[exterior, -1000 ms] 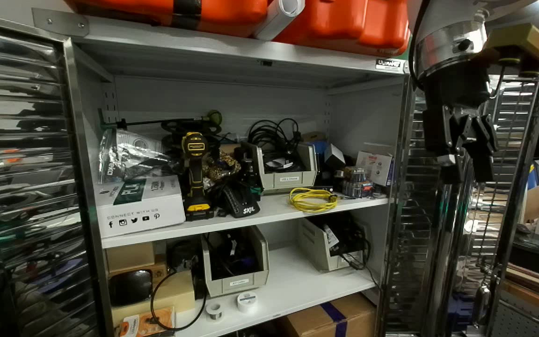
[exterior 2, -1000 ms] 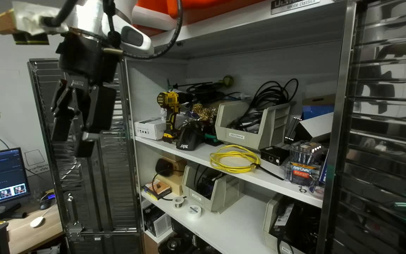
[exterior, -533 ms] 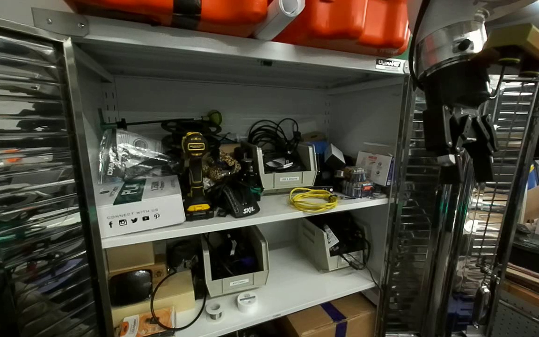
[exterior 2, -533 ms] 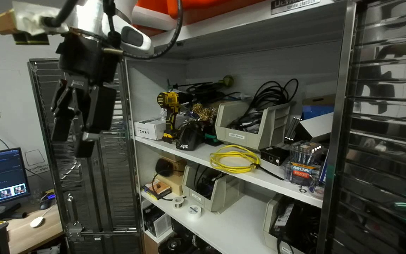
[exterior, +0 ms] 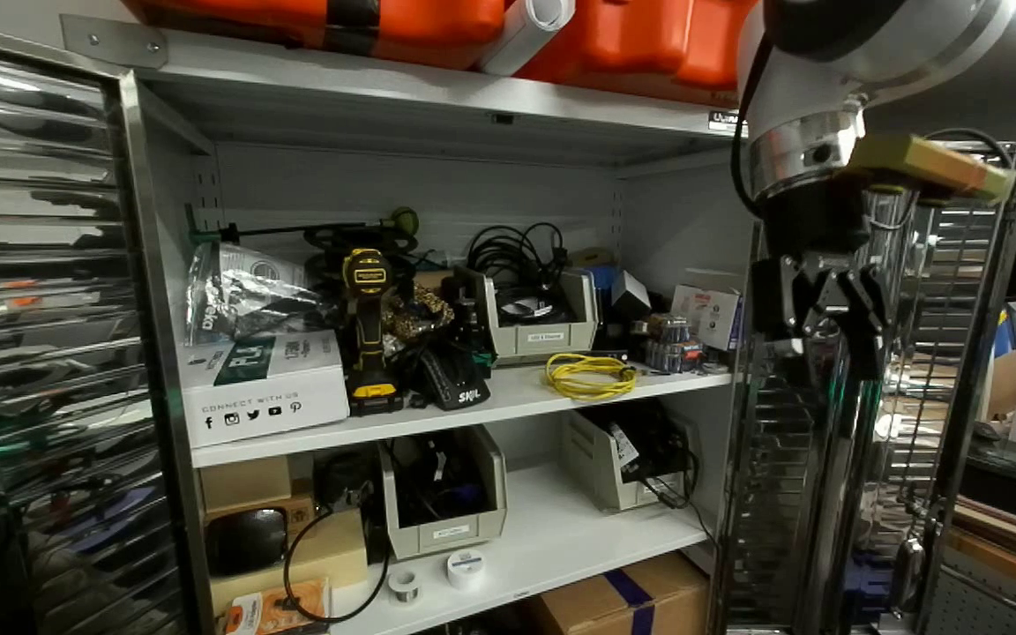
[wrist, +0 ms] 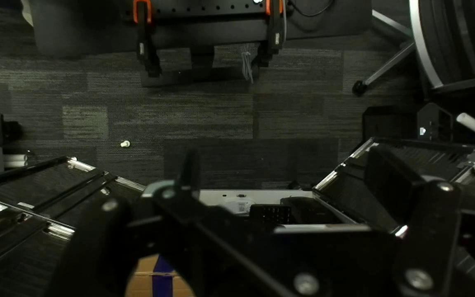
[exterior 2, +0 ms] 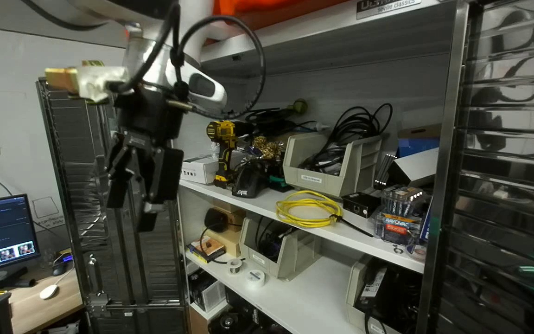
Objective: Put the yellow cable on the storage box
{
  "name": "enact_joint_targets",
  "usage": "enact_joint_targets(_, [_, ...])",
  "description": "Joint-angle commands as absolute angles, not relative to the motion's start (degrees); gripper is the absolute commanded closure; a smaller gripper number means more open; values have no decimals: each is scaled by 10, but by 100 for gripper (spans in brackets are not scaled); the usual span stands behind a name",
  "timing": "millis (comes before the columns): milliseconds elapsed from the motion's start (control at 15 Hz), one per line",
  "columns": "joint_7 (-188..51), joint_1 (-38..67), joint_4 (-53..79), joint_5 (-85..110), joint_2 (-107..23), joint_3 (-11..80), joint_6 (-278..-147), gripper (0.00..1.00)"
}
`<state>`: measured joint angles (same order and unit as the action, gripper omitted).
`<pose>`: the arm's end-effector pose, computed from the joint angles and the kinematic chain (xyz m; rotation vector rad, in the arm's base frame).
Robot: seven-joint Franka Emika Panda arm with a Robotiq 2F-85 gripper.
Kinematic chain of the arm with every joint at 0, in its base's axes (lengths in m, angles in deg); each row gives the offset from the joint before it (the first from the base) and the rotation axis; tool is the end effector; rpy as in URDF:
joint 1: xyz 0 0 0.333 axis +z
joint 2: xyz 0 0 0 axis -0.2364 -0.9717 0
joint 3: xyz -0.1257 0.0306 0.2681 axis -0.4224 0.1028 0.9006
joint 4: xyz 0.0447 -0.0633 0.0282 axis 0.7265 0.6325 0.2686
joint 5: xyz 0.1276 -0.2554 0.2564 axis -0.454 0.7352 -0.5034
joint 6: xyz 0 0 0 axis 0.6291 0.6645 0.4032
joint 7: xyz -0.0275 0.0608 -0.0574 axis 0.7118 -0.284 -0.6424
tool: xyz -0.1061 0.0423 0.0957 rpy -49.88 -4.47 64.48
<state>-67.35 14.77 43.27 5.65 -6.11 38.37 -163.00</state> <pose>0.3991 0.0202 0.4695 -3.0461 0.0599 0.4822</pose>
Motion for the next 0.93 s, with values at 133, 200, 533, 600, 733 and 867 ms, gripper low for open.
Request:
enact_joint_targets(133, [-723,137,417,48,-168,388,-1750,0])
enact_joint_targets(200, [-738,137,415,44,-185,388,-1780,0])
enact_joint_targets(533, [-846,140,410,50,-248,391,-1947,0])
enact_joint_targets(600, [-868,140,408,56,-255,390,-1978,0])
enact_joint_targets(733, [-911,139,405,67,-267,386,-2036,0])
enact_joint_targets(867, [-959,137,394,84,-280,380,-2080,0])
